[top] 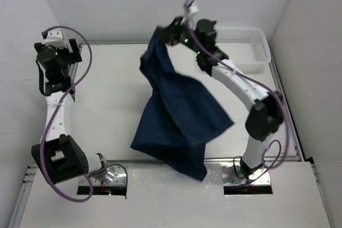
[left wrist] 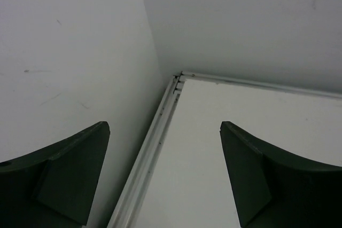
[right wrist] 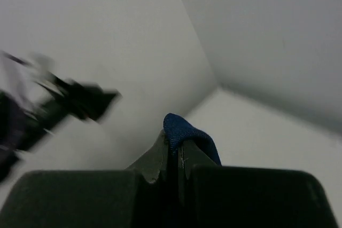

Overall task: Fold and stack the trousers
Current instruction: Move the trousers to the center of the board, then flatten the trousers out

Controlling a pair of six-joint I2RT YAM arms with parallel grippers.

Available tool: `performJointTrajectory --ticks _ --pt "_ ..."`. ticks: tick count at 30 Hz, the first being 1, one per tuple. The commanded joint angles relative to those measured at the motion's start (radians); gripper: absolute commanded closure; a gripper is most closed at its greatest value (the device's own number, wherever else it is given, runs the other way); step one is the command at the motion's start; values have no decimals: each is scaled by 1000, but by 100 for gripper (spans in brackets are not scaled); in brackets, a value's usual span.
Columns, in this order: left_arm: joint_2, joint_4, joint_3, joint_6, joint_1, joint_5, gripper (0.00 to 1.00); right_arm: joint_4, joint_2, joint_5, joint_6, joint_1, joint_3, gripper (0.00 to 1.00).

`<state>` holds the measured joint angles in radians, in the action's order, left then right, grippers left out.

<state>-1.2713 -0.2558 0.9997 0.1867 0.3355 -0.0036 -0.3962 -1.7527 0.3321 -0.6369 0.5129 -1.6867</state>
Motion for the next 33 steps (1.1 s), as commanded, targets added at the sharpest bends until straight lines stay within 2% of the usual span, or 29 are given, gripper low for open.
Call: performJointTrajectory --ticks 1,2,4,6,8,11,12,15,16,18,19,21,23,24,25,27,28,29,30,31,32,33 --pt "53 308 118 57 -10 187 18 227 -51 -45 0 12 -4 100" --pt "50 370 160 83 -10 306 19 250 -65 -35 29 18 -1 100" --pt "47 525 177 82 -13 370 21 287 -74 -48 80 33 19 100" --pt "52 602 168 94 -15 448 24 345 -68 -65 170 65 53 100" --pt "70 700 146 167 -36 558 23 387 -48 -65 292 114 106 100" --pt "84 793 85 204 -122 571 22 444 -31 63 475 199 165 100" --pt "81 803 50 204 -136 580 22 468 -31 191 521 223 168 98" --pt "79 797 -2 217 -153 654 21 737 -54 274 733 326 96 67" --pt "79 788 -7 221 -156 674 20 775 -59 291 778 346 87 41" --pt "78 762 -13 226 -156 679 19 804 -39 320 764 345 96 6" --pt "75 756 -12 234 -156 674 18 807 -19 282 764 334 129 1" --pt "64 748 -9 244 -156 672 17 746 63 227 740 313 217 1" --pt "47 748 -6 250 -168 669 17 638 151 220 579 227 300 1" --pt "43 750 -7 257 -176 663 17 496 172 241 509 182 391 1" --pt "38 750 -10 267 -208 630 17 428 191 274 362 94 435 1" --pt "20 744 -18 269 -269 550 17 349 212 222 266 -3 517 2" --pt "9 741 -19 261 -286 532 17 379 203 117 269 -23 513 11" --pt "0 742 -15 252 -297 521 17 442 185 49 290 -36 495 48" --pt "-23 751 -10 235 -317 524 17 568 130 -15 316 -42 429 78" --pt "-33 763 -1 234 -325 531 15 621 99 -75 382 -43 395 97" --pt "-42 795 29 232 -325 545 12 658 69 -152 411 -45 365 98" --pt "-42 812 46 238 -364 579 9 693 40 -157 477 -48 325 64"
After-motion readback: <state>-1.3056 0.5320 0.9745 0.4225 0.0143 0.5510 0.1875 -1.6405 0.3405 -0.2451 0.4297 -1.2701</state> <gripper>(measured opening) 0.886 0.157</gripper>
